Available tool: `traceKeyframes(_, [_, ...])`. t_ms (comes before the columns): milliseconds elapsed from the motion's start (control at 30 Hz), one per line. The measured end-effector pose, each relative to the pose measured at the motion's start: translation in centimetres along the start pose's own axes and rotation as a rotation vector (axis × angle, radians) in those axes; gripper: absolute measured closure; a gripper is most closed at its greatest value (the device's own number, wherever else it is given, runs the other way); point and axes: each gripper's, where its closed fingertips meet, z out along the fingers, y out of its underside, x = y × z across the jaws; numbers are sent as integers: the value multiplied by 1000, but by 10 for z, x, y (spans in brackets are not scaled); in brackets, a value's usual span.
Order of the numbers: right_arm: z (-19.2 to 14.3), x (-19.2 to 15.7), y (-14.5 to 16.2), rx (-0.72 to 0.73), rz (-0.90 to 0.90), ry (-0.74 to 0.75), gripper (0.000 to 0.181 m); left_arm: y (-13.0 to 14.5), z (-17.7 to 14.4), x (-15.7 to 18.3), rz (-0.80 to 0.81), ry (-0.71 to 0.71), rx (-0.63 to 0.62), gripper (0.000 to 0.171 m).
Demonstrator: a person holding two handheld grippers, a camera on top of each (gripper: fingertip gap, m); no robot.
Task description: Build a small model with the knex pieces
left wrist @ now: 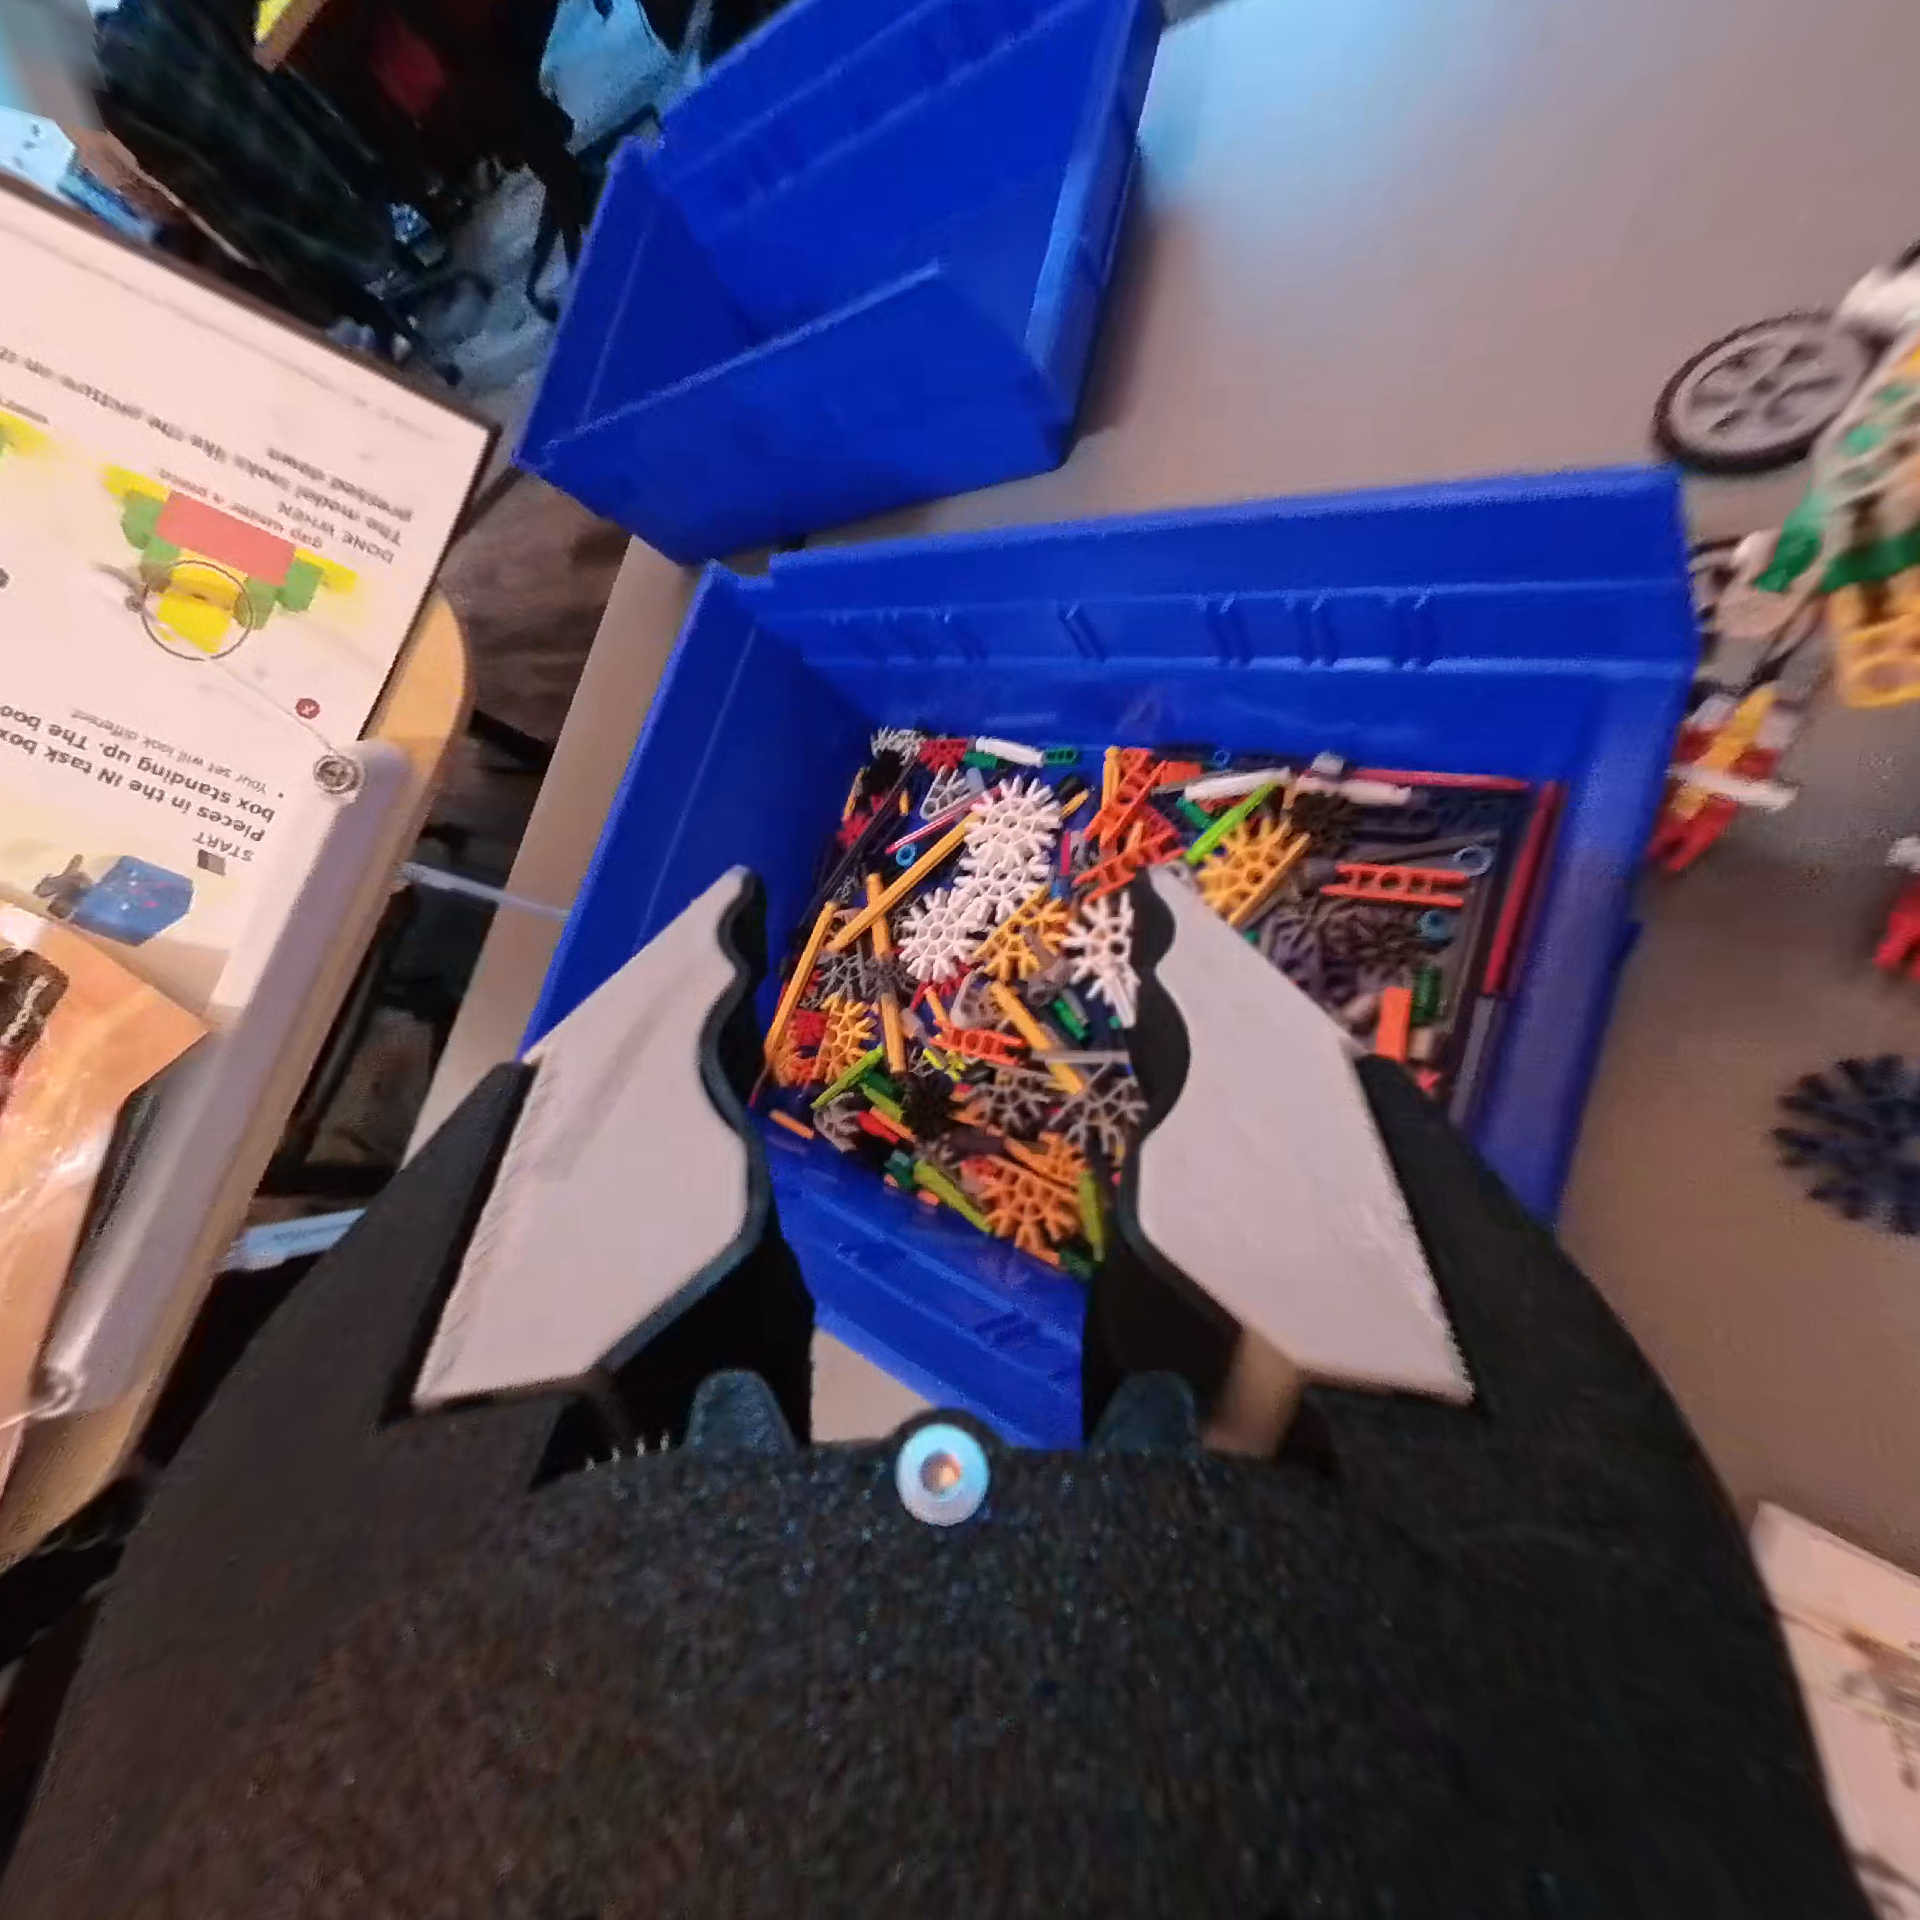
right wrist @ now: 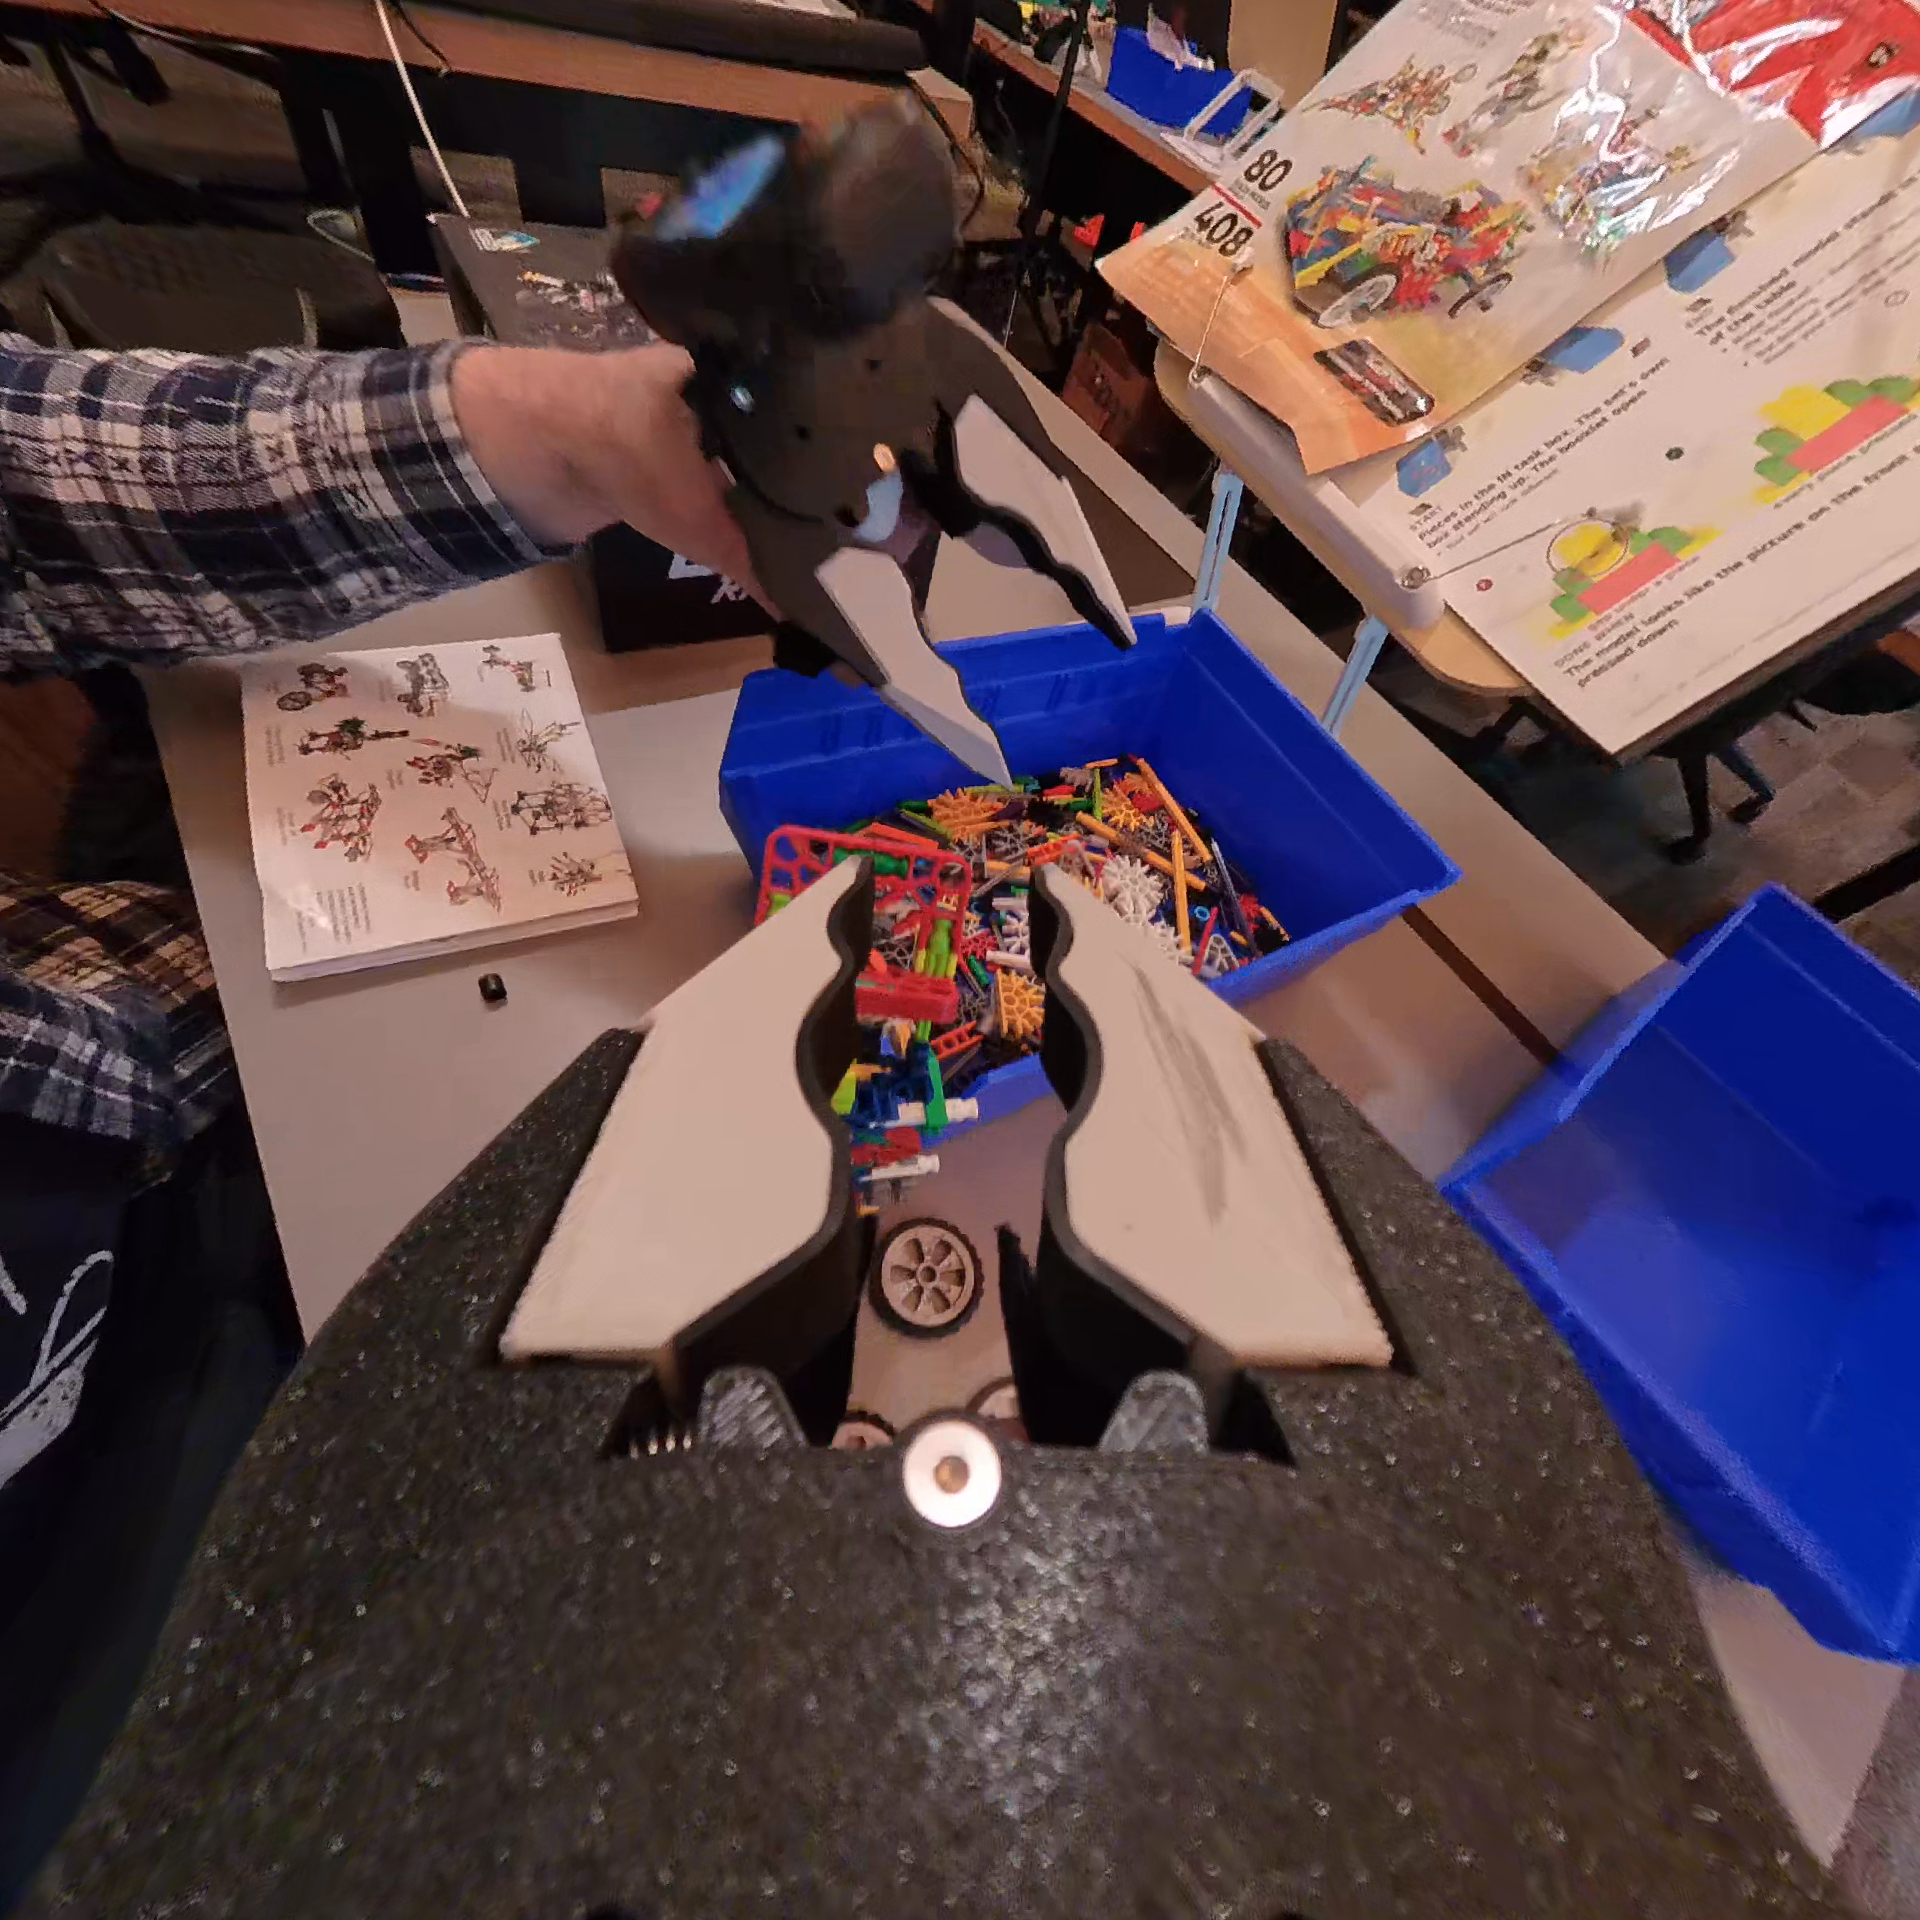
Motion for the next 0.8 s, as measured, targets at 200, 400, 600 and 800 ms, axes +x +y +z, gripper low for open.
traceKeyframes(200, [3, -6, 3, -16, 26, -138, 150, -79, -68, 73, -264, 379, 338, 117])
traceKeyframes(400, [3, -6, 8, -59, 31, -160, 149, -97, -79, 109, -338, 443, 390, 113])
traceKeyframes(600, [-11, -16, 29, -97, 48, -77, 143, -107, -63, 122, -438, 509, 425, 134])
traceKeyframes(800, [-7, -9, 34, -63, 93, -66, 144, -115, -59, 126, -434, 514, 445, 155])
